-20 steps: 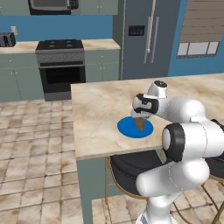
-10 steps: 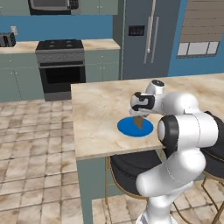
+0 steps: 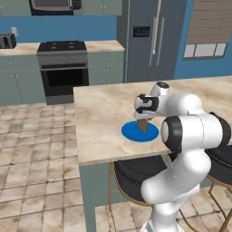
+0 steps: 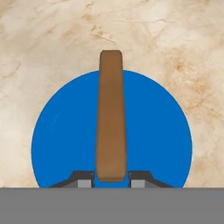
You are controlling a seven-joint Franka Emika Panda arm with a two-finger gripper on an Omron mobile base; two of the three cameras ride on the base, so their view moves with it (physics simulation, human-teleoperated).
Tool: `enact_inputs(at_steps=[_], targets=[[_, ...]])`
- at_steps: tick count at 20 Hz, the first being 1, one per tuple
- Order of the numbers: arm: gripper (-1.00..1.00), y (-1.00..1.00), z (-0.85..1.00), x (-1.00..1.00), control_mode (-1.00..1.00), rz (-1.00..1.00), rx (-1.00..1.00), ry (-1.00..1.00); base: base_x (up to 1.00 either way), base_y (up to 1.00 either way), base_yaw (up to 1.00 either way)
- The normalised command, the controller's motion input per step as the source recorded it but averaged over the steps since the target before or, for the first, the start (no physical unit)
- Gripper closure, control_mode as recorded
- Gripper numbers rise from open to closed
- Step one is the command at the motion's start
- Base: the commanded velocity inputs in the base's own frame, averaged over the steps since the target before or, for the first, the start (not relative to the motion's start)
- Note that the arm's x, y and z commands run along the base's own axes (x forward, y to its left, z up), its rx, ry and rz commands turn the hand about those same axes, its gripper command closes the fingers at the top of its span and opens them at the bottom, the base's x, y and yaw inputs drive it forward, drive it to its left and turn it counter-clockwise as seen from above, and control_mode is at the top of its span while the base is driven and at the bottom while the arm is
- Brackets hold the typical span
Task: Start the toaster. Once the lever pops up, take the bread to the plate on the dining counter.
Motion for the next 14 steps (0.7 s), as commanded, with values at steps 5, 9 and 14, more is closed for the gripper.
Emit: enact_inputs(at_steps=[5, 9, 14], targets=[[1.0, 0.0, 0.0, 0.0, -1.0, 0.0, 0.0, 0.0, 0.0, 0.0, 0.0], [-1.0, 0.0, 0.0, 0.0, -1.0, 0.0, 0.0, 0.0, 0.0, 0.0, 0.0], [-1.0, 0.0, 0.0, 0.0, -1.0, 0.0, 0.0, 0.0, 0.0, 0.0, 0.0]])
